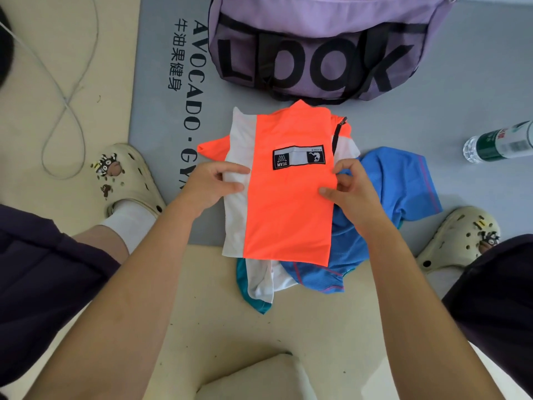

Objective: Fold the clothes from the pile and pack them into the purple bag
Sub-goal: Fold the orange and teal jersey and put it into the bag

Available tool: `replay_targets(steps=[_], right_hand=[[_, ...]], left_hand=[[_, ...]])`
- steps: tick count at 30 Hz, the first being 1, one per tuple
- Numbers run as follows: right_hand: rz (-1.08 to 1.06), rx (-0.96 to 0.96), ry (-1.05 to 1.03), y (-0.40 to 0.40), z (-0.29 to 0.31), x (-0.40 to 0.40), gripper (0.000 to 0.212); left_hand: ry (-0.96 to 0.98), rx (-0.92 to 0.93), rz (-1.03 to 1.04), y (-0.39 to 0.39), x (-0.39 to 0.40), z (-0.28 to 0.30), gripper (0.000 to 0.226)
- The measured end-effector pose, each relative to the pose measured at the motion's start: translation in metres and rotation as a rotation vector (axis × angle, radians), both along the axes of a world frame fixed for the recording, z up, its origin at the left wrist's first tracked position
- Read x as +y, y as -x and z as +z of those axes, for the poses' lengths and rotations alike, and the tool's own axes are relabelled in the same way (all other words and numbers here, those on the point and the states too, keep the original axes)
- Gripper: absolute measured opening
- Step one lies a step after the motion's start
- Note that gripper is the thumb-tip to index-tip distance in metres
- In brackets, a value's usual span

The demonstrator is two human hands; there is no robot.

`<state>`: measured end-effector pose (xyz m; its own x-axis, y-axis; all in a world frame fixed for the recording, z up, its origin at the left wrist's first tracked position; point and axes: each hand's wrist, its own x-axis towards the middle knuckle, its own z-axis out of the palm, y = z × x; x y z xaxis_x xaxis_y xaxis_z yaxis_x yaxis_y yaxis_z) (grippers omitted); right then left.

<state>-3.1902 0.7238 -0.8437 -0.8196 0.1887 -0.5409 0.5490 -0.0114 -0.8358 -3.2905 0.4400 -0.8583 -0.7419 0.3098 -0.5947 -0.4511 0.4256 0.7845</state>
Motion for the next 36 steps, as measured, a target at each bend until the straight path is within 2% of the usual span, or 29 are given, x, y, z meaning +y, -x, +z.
replay_targets(steps=[4, 7, 10, 15, 19, 21, 23, 26, 30, 33, 36], right_hand=[[0.233, 0.013, -0.259, 0.005, 0.006, 0.002, 0.053], [0.329, 0.016, -0.512, 0.01, 0.006, -0.001, 0.058], [0.377, 0.042, -0.667, 0.015, 0.003, -0.006, 0.051], [0.429, 0.104, -0.814, 0.028, -0.003, -0.005, 0.032], [0.37, 0.125, -0.623, 0.041, 0.003, 0.004, 0.031], [0.353, 0.1, -0.49, 0.047, 0.01, 0.008, 0.023], [0.321, 0.072, -0.341, 0.05, 0.02, 0.013, 0.012], [0.22, 0.091, -0.079, 0.052, 0.038, 0.021, 0.008], [0.133, 0.098, 0.163, 0.048, 0.052, 0.031, 0.002], [0.067, 0.082, 0.218, 0.047, 0.05, 0.04, 0.011], [-0.099, -0.007, 0.08, 0.048, 0.027, 0.038, 0.021]], left_hand=[[0.081, 0.039, -0.114, 0.003, 0.001, 0.002, 0.045], [0.218, 0.147, -0.191, 0.004, 0.006, 0.0, 0.048], [0.366, 0.267, -0.204, 0.002, 0.01, -0.004, 0.043], [0.474, 0.414, -0.273, 0.001, 0.008, -0.014, 0.023], [0.479, 0.511, -0.264, 0.011, 0.006, -0.01, 0.015], [0.434, 0.524, -0.266, 0.022, 0.008, 0.002, 0.011], [0.341, 0.431, -0.249, 0.033, 0.01, 0.021, 0.014], [0.153, 0.204, -0.174, 0.046, 0.013, 0.055, 0.017], [0.02, 0.133, -0.156, 0.055, 0.018, 0.071, 0.015], [-0.073, 0.076, -0.096, 0.056, 0.022, 0.063, 0.022], [-0.152, -0.012, 0.133, 0.046, 0.036, 0.037, 0.013]])
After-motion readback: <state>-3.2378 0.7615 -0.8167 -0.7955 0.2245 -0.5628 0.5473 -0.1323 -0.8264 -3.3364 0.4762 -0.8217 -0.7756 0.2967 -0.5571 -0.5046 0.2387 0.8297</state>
